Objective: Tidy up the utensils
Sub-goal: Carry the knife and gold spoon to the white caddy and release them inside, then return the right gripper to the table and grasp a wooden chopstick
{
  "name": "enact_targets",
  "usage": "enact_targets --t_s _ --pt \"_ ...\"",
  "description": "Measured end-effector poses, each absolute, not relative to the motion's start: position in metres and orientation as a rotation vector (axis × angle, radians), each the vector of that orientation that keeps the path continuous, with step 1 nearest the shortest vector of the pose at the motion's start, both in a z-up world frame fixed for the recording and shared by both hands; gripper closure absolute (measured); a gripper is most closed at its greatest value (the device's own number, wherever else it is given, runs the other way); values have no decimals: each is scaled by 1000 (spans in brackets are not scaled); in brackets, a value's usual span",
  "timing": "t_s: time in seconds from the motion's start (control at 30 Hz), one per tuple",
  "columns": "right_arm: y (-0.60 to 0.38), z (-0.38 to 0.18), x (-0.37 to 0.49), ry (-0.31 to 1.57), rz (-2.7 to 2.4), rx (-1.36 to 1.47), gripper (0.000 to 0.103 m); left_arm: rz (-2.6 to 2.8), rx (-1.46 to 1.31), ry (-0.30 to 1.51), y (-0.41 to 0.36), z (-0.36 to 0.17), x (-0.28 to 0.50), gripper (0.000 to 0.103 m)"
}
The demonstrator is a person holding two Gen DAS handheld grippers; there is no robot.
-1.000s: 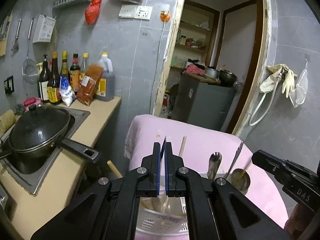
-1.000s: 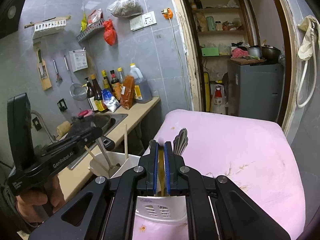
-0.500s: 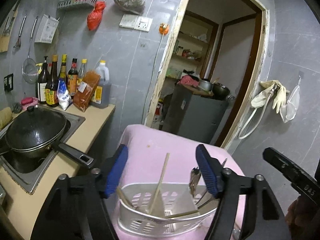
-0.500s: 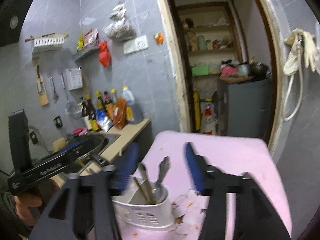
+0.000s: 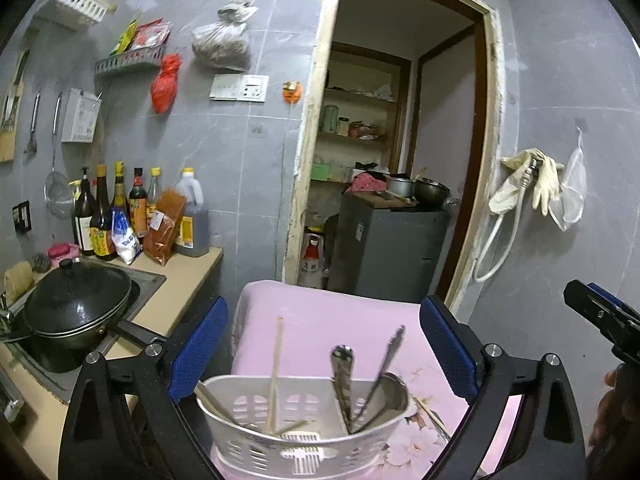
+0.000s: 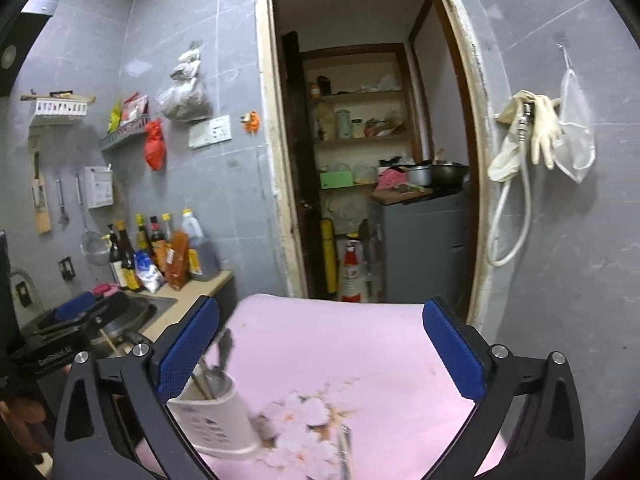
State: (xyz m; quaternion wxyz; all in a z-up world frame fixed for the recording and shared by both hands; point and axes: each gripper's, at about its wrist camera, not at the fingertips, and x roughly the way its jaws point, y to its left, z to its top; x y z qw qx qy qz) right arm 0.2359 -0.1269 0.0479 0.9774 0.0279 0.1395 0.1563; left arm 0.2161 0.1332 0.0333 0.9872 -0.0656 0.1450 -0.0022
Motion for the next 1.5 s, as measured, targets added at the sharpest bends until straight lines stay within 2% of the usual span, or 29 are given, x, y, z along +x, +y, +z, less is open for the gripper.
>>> enact_targets --t_s 0.43,0.63,1.13,1.43,1.5 --pt "-175 3 231 445 281 -55 0 -61 -120 406 77 -4 205 9" --pt "-187 -35 245 606 317 -76 1 -38 -98 476 57 -32 204 9" --pt "-165 -125 275 865 526 -132 58 25 -56 684 28 -112 217 9" --pt "-149 -143 274 910 547 -219 61 5 -74 755 28 -120 228 10" --pt "-148 -145 274 907 525 -244 67 0 -82 765 27 -120 230 10"
